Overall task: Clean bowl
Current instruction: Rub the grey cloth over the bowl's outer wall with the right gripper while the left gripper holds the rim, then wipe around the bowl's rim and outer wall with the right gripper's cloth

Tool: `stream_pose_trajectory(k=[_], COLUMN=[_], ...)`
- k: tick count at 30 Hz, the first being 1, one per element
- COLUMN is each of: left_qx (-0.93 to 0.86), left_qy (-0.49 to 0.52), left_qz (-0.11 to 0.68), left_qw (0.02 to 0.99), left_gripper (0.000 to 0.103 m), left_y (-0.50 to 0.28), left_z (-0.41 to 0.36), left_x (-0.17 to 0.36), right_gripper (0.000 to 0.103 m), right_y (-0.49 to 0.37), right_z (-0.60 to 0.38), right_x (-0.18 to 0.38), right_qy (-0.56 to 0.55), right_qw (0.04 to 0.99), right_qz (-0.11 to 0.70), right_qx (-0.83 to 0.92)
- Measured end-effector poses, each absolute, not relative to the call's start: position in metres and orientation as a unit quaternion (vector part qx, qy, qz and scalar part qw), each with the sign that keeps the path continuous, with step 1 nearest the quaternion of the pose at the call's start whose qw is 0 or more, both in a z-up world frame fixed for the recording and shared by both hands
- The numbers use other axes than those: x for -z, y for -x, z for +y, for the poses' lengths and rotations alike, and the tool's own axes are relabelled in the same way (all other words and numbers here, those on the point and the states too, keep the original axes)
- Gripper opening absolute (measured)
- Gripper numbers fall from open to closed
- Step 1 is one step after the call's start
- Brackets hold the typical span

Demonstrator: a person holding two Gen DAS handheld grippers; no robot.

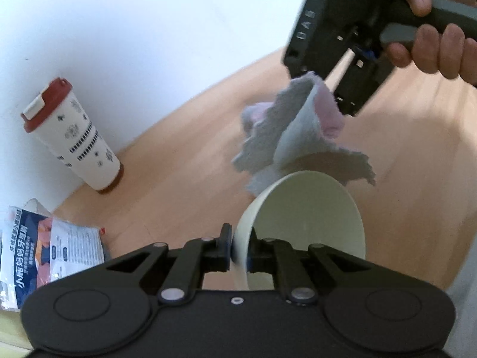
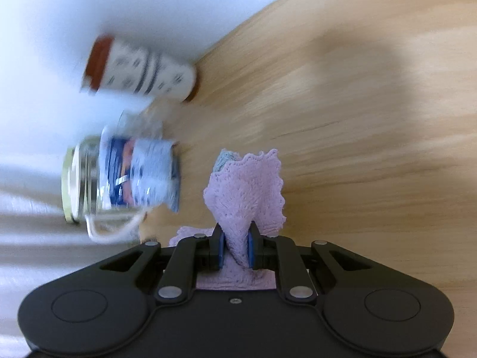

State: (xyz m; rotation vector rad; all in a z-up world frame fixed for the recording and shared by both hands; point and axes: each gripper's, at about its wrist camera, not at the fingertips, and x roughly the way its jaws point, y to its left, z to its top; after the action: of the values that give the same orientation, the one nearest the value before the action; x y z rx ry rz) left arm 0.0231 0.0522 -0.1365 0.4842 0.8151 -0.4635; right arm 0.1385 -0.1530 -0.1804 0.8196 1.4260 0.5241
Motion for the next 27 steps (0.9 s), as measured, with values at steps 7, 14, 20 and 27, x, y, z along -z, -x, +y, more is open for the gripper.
stream_pose_trajectory(k=[7, 14, 20, 27], left_qx=[0.213, 0.189, 0.171, 0.159], left_qy=[-0.178, -0.177, -0.160, -0.137], left_qz=[0.355, 0.353, 0.351, 0.366], left_qw=[0.893, 0.899, 0.907, 0.907], left_gripper=[0.008, 0.011, 0.011, 0.010], left_y=[-0.031, -0.029, -0.025, -0.025], left_z=[0.042, 0.046, 0.050, 0.061], left_x=[0.133, 0.139, 0.142, 0.143], right_gripper=[0.017, 0.018, 0.018, 0.018], right_y=[-0.161, -0.179, -0.180, -0.164], right_z=[-0.159, -0.118, -0.109, -0.144], right_x=[0.181, 0.188, 0.197, 0.219], right_qy=[-0.369, -0.333, -0.305, -0.299], right_qw=[0.655, 0.632, 0.630, 0.632], right_qz=[0.615, 0.641, 0.651, 0.670], right_qx=[-0.239, -0.281, -0.293, -0.247])
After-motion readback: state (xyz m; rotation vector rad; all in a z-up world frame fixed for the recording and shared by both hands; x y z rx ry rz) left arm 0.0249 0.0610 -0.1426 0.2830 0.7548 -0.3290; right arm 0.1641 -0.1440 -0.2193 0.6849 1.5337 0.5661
